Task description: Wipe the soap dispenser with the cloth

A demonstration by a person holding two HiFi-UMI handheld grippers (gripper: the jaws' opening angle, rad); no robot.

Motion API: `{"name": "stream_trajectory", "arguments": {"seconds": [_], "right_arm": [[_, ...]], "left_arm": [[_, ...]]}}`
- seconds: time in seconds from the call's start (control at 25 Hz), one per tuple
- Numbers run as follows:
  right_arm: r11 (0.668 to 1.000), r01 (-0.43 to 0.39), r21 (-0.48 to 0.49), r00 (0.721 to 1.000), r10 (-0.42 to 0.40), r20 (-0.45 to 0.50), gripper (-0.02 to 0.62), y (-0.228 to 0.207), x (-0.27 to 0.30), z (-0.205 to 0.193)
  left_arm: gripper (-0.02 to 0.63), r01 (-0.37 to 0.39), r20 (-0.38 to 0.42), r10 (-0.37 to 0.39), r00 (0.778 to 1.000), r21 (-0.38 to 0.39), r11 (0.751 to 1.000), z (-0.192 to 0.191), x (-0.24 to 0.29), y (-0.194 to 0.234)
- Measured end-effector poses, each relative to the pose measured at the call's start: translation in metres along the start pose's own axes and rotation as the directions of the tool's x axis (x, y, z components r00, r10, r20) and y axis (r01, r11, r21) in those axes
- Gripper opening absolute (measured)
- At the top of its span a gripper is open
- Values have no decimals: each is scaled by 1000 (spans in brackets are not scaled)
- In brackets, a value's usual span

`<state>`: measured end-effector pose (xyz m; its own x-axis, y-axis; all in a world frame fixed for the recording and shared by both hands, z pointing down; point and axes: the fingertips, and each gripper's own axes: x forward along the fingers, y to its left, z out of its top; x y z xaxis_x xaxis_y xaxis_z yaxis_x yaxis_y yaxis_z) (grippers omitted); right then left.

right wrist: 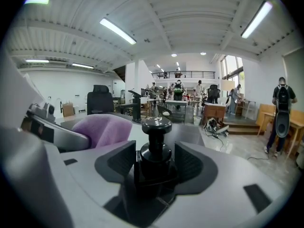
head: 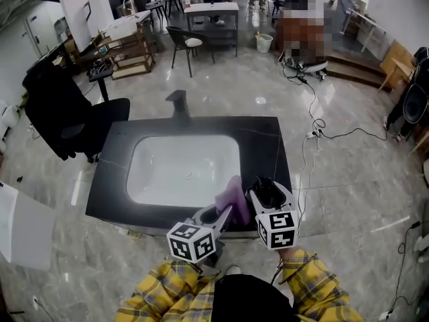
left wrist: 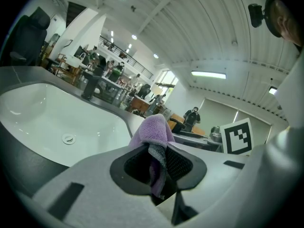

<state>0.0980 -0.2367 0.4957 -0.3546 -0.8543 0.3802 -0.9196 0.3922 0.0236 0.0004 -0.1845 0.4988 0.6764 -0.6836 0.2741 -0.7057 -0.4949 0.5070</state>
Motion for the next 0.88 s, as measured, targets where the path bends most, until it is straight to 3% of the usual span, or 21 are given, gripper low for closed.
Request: {"name": "stream_trajectory", "arguments": {"seconds": [0.16,0.48,0.88], "right_arm": [[999,-28,-21,999,29,46,232,2,-16,3],[999,22,36,998,-24,58,232,-23,-34,-2],[996,49,74,998,-53,46,232,-39,-46,-17]], "left_arm": [[64,19,1,-19,1000,-2,1000,4,7,-7],[64,58,11,-58,998,18,998,8,29,-26],[64,26,-30,-25,999,18,1000,-12,44,-16]]}}
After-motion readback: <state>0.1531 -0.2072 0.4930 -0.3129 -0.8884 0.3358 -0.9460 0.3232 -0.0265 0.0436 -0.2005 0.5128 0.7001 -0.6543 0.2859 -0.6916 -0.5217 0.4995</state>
